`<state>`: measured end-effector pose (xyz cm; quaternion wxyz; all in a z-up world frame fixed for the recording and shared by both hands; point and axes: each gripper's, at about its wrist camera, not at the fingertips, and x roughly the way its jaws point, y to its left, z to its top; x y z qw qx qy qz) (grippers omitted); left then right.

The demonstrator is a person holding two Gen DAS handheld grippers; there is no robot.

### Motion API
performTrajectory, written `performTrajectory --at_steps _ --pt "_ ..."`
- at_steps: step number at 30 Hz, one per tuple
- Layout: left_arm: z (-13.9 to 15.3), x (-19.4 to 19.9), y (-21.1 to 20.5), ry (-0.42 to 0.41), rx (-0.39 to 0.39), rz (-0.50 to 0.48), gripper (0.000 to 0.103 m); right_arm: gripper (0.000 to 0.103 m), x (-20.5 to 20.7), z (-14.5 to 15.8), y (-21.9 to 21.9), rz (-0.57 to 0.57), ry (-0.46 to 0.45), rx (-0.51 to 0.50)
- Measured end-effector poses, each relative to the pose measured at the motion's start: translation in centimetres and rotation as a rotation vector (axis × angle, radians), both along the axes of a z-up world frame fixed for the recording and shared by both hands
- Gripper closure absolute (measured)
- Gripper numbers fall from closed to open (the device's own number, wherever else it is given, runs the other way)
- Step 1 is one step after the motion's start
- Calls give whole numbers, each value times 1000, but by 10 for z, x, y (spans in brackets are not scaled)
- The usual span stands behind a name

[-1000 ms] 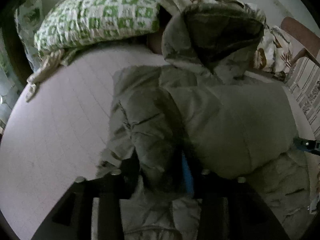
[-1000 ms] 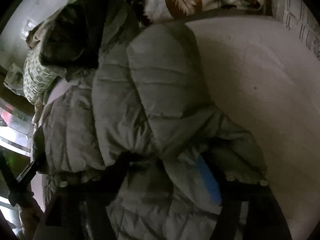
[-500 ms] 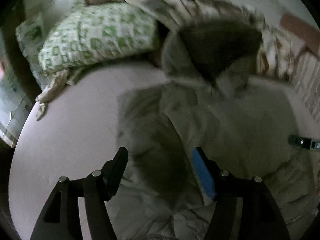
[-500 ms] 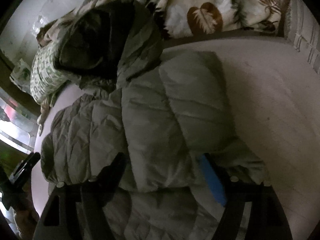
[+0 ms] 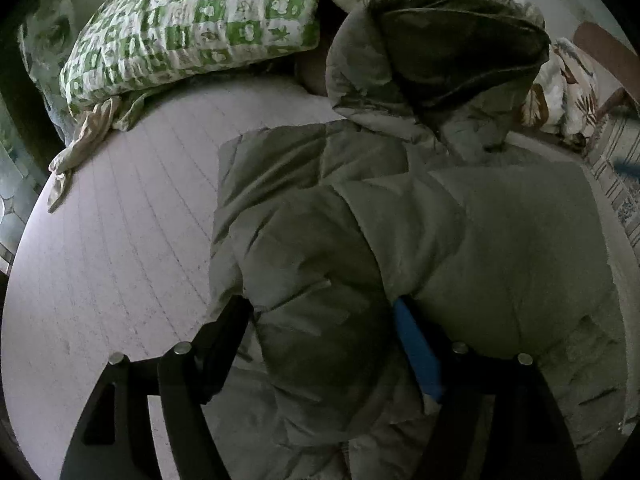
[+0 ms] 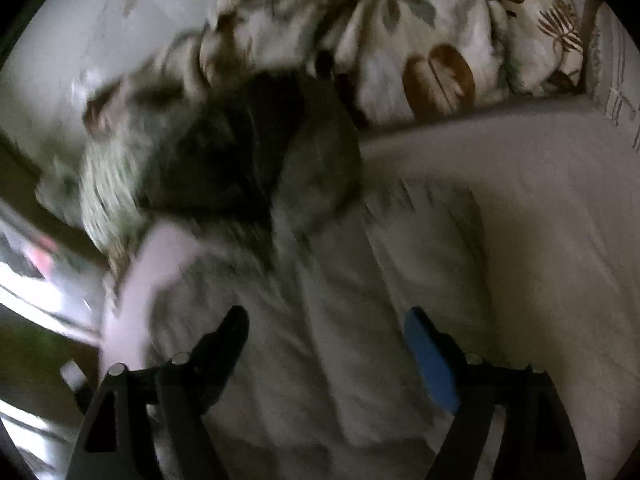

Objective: Fold large clothes

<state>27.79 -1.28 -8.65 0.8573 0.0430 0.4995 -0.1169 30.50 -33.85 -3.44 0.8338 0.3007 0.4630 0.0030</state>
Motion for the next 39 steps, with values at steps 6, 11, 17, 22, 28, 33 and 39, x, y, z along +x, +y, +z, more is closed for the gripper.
performTrajectory --at_steps 6,11,17,22,28,33,39 --pt "13 8 -2 -12 5 -21 27 14 71 31 -11 -127 -17 141" --pt "19 23 1 0 -22 -14 27 11 122 24 -12 -218 17 209" --pt "21 33 3 -9 -24 -5 27 12 162 -3 -5 -238 32 280" --pt "18 31 5 -1 -31 3 27 70 150 -10 8 -164 12 200" --pt "21 17 0 2 -20 -2 27 76 103 11 16 -23 -63 186" --pt "29 -4 -3 -12 -32 -20 27 77 32 30 25 120 -88 181" --pt "31 -33 -5 -26 -73 -44 27 79 -78 2 15 197 -74 234"
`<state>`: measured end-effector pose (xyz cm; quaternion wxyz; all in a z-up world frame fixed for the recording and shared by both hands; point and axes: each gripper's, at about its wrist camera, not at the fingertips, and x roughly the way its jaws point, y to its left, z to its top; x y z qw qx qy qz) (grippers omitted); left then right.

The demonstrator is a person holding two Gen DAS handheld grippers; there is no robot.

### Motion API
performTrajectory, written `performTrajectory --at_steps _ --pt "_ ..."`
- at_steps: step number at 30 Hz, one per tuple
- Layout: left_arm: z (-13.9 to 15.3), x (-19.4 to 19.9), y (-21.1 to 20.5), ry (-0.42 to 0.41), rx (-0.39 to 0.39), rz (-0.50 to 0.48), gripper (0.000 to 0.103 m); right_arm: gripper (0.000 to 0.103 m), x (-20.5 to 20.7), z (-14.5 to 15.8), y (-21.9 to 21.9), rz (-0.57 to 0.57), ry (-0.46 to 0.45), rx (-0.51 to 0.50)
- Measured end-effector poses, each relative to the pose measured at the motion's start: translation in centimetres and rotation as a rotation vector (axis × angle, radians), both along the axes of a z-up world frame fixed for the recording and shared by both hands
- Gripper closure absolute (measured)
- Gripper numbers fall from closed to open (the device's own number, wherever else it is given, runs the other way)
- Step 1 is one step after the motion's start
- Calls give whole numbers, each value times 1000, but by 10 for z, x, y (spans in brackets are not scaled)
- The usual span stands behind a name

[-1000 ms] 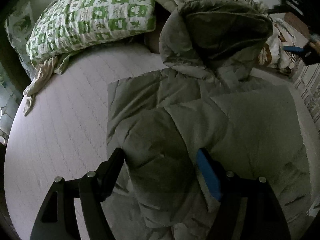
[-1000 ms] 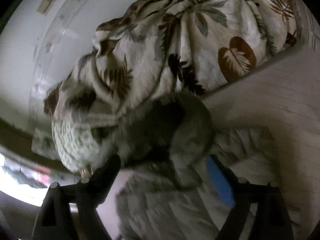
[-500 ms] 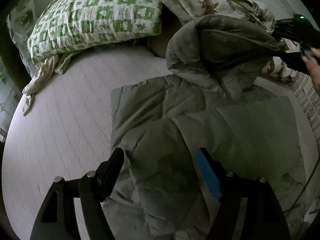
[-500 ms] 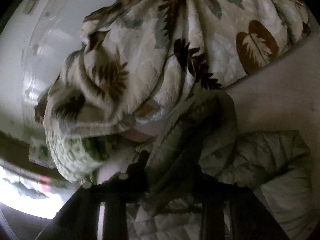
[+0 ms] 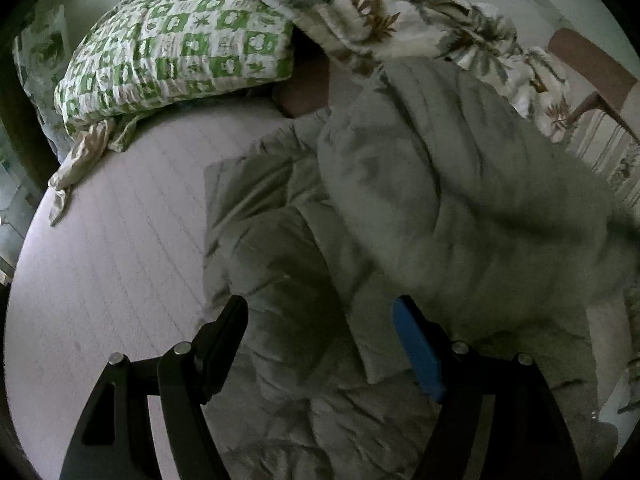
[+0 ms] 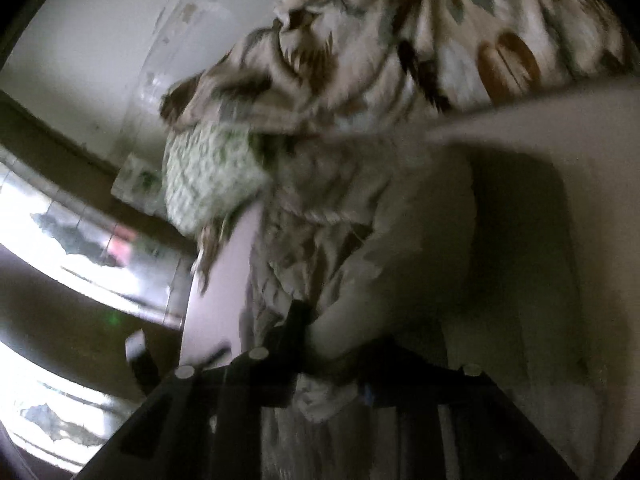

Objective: Fold large clothes

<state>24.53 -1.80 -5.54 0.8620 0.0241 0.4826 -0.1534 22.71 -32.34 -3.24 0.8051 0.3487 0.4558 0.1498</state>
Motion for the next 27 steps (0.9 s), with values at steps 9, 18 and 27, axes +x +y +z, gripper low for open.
performTrajectory --at_steps 9,18,27 --pt "-5 18 -20 28 -101 69 27 86 -34 -123 -11 -99 202 -29" --pt "-15 75 -38 103 -172 137 27 86 -26 -100 -24 -139 168 -89" --pt "-25 103 -46 136 -174 167 27 0 10 -69 -42 -209 111 -101"
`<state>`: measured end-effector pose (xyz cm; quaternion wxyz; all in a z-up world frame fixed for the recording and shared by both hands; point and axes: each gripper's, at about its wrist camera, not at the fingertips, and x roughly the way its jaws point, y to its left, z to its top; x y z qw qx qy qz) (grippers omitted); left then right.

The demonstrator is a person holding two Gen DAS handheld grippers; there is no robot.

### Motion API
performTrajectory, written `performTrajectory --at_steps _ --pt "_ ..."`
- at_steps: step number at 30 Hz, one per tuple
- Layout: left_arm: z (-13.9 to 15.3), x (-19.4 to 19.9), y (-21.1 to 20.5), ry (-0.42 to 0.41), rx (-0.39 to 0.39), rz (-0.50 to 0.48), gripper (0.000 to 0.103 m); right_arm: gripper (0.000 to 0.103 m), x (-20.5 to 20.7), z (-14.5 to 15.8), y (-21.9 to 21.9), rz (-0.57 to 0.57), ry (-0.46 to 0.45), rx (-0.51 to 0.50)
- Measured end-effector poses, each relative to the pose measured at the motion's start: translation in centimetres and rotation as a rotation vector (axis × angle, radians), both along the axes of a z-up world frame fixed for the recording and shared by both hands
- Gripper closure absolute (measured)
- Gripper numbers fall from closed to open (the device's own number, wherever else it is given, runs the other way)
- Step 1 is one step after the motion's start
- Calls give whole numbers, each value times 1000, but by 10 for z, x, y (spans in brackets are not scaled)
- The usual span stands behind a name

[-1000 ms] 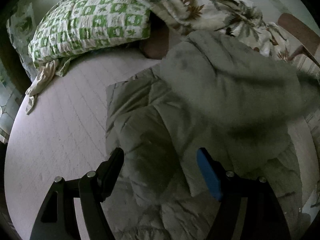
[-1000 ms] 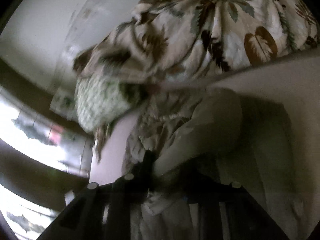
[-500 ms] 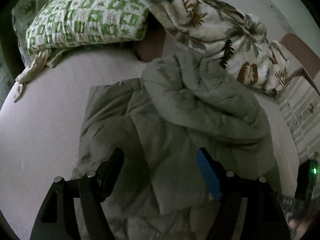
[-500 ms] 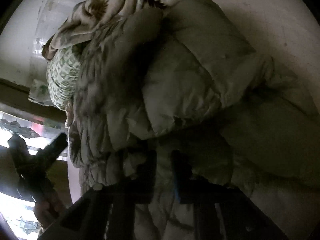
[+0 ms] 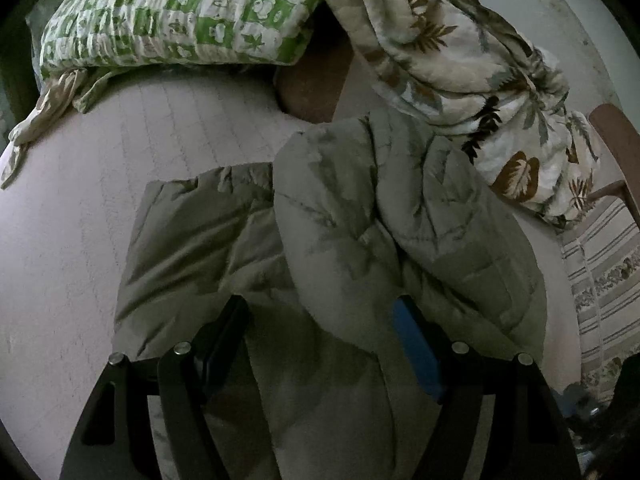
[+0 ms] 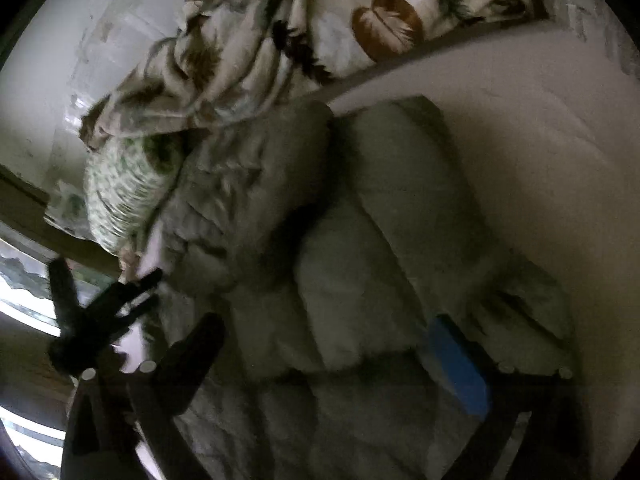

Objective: Fold large clothes
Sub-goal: 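Grasp the coat hem with both tools and lift it toward the hood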

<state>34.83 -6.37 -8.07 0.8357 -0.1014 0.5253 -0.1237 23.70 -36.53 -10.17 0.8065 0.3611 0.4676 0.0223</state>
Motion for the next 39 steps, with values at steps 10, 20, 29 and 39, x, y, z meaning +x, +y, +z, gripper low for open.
performTrajectory --at_steps 10,20,29,39 --pt "-30 35 -24 36 48 -48 81 65 76 -31 13 -61 14 167" --pt "63 -51 -14 -245 18 -151 90 92 47 21 38 53 -141 80" --pt "6 -148 15 -172 33 -146 89 93 -47 22 53 131 -166 109" --pt "-3 -125 15 -142 34 -115 74 93 -13 -69 49 63 -9 89"
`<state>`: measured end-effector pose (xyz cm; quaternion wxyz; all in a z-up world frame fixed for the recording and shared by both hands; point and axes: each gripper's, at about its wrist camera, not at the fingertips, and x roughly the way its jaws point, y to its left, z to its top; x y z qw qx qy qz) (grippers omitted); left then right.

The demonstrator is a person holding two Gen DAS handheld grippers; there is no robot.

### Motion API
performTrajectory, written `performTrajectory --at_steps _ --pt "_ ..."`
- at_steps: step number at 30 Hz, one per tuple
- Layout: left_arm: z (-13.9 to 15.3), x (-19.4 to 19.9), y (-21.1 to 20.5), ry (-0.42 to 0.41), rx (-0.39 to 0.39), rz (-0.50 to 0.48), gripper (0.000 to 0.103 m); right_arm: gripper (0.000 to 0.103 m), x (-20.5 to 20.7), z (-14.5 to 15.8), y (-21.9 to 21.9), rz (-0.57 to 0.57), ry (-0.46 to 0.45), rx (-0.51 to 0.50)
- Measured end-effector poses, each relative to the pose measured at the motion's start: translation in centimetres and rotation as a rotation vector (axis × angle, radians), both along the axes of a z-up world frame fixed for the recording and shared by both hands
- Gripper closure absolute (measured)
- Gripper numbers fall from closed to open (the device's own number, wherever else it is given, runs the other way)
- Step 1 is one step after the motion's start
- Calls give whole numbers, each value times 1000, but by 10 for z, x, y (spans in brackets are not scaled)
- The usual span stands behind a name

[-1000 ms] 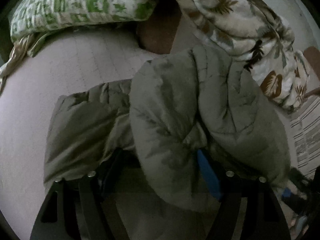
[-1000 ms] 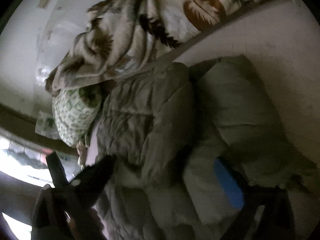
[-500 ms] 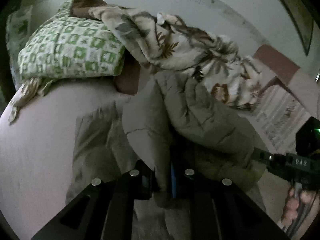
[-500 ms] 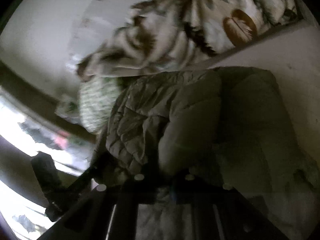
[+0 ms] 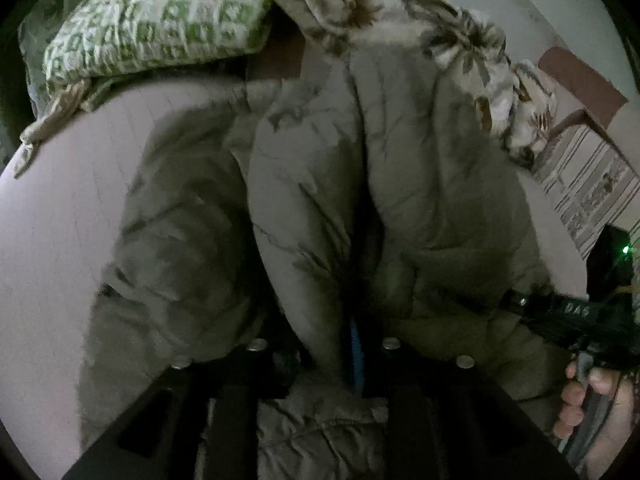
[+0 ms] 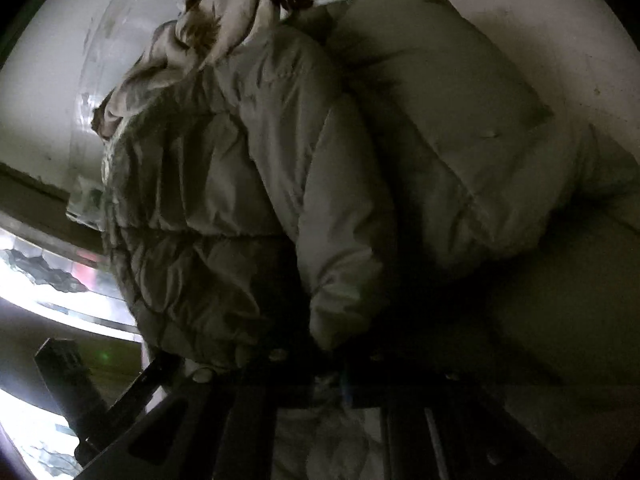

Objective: Fold large clothes
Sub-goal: 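Grasp the coat hem with both tools and lift it toward the hood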

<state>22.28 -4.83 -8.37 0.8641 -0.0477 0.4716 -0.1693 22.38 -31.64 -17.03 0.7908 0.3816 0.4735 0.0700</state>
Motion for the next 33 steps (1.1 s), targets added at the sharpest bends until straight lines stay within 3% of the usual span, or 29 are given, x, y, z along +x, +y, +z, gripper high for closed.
performTrajectory --at_steps 5,9,13,16,18,23,27,30,31,32,33 --pt "44 -3 13 -117 -25 59 70 93 5 16 5 26 -22 -80" --pt "61 21 -18 -163 29 -17 68 93 6 21 12 39 -25 -122" --pt "42 49 -55 -142 105 -98 68 92 12 25 16 53 -15 -170" --pt "-6 63 -67 -2 161 -106 68 92 15 25 17 70 -10 -198" --pt "-26 68 -65 30 163 -105 68 92 20 19 18 84 6 -196" --pt "-20 69 -69 12 192 -112 68 90 28 13 21 99 9 -189" --pt "-9 51 -53 -2 132 -112 68 86 14 32 21 85 8 -216" --pt "-1 29 -38 -32 106 -112 68 73 0 46 22 84 -1 -278" --pt "-1 20 -33 -45 107 -117 67 57 -3 50 24 83 -4 -297" --pt "-2 13 -31 -53 112 -126 67 21 -8 54 21 76 -10 -318" --pt "-4 9 -30 -55 118 -132 67 12 -14 58 20 58 -22 -335"
